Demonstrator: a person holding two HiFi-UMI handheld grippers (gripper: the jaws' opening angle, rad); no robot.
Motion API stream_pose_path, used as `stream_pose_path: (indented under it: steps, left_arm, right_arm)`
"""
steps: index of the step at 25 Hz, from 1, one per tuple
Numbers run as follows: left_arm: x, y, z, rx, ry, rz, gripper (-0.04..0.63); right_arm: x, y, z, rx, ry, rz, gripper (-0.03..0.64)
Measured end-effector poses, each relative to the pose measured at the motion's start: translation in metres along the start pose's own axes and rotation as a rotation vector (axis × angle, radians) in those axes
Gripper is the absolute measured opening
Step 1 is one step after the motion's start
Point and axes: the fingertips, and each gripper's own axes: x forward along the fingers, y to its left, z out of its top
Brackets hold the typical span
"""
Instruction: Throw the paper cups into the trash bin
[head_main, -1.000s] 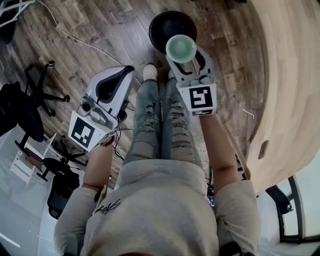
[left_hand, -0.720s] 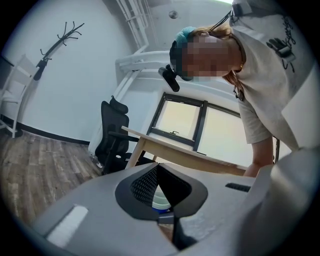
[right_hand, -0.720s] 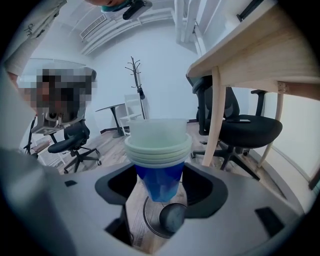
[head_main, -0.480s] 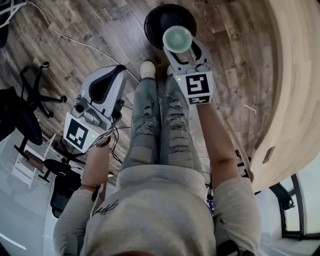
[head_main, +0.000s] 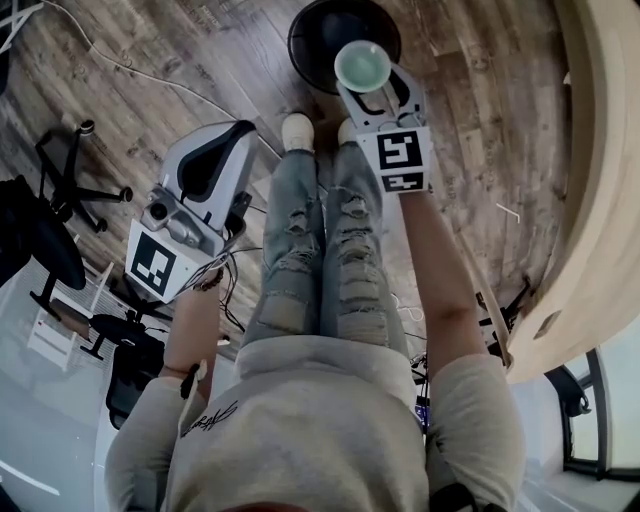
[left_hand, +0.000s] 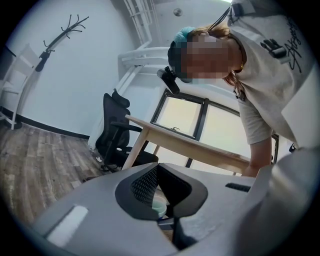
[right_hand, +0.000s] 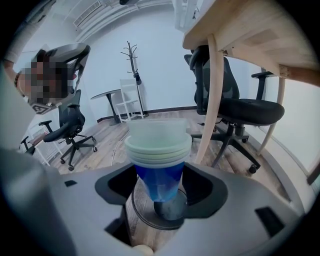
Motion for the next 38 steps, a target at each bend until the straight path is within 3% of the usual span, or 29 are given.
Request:
stream_pose_path:
  steps: [12, 27, 38]
  left_arm:
    - [-0.001, 0.004, -0.018, -0.008, 0.021, -0.019, 0.003]
    - [-0.002, 0.008, -0.035, -0.031, 0.033, -0.042, 0.003]
    - [0.000, 0.004, -0.042, -0.047, 0.049, -0.063, 0.003]
  right_arm:
    - [0.036, 0.005, -0.042, 0.064, 0.065, 0.026, 0.288]
    - [0.072, 0.000, -0.105, -0.022, 0.228, 0.010, 0.288]
    - [0.089, -0.006, -0.124, 0.000, 0.333, 0.004, 0.288]
